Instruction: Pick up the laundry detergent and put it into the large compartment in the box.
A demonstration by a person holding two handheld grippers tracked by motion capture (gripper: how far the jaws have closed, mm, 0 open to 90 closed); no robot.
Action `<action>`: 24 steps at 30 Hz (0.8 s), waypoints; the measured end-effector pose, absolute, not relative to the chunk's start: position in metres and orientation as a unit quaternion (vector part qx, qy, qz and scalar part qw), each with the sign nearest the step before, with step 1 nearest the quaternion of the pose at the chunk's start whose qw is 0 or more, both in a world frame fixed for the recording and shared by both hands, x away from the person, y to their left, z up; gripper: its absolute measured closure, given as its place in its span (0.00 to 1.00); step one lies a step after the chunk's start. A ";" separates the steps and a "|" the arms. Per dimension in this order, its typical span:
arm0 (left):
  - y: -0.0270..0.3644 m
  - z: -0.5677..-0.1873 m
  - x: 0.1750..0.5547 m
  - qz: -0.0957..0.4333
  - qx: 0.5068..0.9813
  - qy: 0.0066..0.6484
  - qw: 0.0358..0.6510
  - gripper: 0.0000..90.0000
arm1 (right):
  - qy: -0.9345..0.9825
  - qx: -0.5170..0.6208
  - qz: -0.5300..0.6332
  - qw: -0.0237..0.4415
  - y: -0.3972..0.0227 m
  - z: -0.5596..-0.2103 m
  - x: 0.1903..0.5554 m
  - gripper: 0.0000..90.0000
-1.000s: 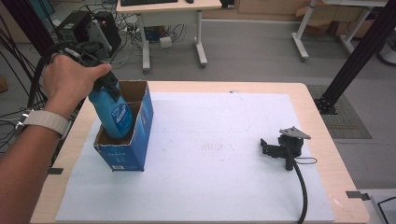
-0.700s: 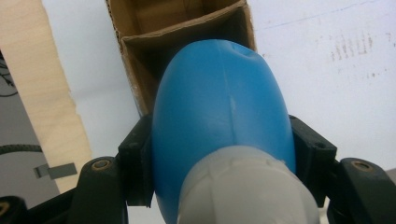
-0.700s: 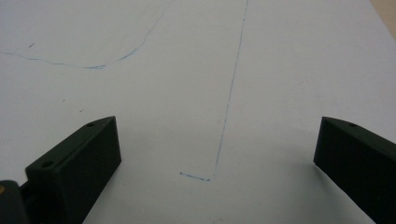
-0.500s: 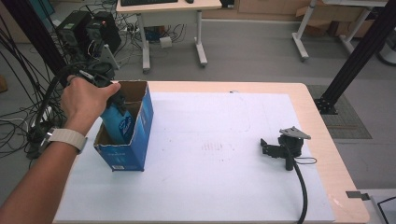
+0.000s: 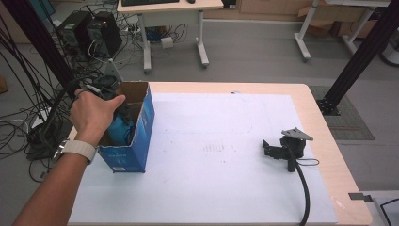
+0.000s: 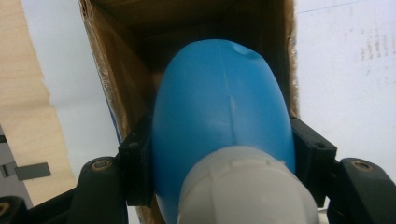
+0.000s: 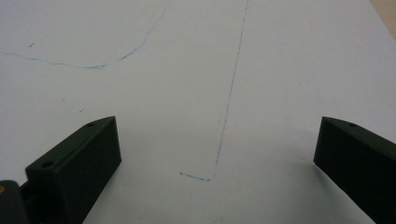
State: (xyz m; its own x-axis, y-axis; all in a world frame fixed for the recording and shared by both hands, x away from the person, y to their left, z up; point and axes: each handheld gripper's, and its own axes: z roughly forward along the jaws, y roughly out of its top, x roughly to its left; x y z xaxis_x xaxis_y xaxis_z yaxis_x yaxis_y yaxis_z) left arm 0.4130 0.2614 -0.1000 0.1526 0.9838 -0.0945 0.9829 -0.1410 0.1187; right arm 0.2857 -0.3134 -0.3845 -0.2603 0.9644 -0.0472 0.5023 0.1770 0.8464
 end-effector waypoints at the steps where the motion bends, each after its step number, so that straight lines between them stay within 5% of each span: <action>1: 0.261 -0.102 0.414 0.002 0.755 0.651 0.072 0.42 | 0.701 0.523 0.372 0.311 -0.313 -0.384 0.286 0.00; 24: 0.253 -0.130 0.427 -0.004 0.757 0.652 0.049 0.42 | 0.701 0.522 0.373 0.312 -0.313 -0.385 0.286 0.00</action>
